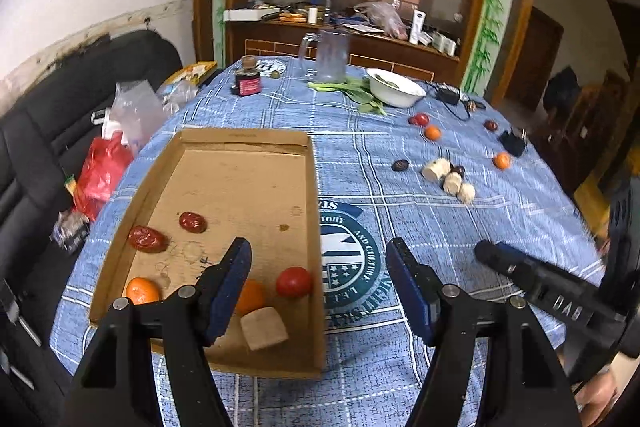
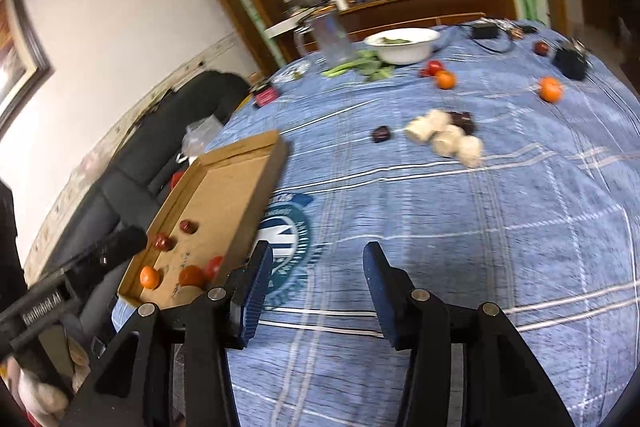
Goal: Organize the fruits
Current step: 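Lift both open grippers out of the box and move over the table fruit, then grasp a round beige yam chunk with the right gripper while the left grasps a cut yam chunk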
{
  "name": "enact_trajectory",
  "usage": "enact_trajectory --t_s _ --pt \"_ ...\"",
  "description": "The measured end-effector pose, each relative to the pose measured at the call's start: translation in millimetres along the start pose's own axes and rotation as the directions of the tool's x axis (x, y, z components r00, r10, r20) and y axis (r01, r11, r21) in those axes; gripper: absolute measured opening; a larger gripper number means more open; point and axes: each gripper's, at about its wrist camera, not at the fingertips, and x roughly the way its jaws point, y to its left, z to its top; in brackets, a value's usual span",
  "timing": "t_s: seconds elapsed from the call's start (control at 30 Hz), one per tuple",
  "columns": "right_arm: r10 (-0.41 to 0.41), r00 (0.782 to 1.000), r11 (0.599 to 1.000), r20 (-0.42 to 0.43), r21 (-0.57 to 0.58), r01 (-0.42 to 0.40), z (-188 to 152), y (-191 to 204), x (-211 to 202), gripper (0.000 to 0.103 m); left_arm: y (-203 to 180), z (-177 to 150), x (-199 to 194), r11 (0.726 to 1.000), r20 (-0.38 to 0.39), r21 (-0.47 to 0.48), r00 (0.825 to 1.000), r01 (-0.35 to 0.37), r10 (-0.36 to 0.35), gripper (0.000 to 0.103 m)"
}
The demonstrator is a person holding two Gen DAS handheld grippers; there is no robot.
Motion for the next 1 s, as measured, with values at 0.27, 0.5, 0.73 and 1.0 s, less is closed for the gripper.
enact_trajectory --t_s 0.27,0.5,0.73,1.0 --pt "-0.029 1.0 0.995 0.007 0.097 0.028 -2 -44 -6 0.052 -35 -4 6 0.989 0.024 0.115 0.995 -0.098 0.096 0.069" --pt "-0.035 0.999 0.992 -0.004 0.125 0.035 -3 -60 0 0.051 -50 -4 17 0.982 0.011 0.154 0.994 -0.106 0.106 0.069" --pt "-0.044 0.999 0.989 -0.014 0.138 0.046 1 -73 5 0.051 -58 -3 33 0.978 -0.013 0.175 0.993 -0.109 0.113 0.069" --pt "-0.102 0.994 0.991 -0.031 0.083 0.104 22 -81 9 0.051 -55 -2 59 0.989 -0.083 0.143 0.996 -0.031 0.043 0.069"
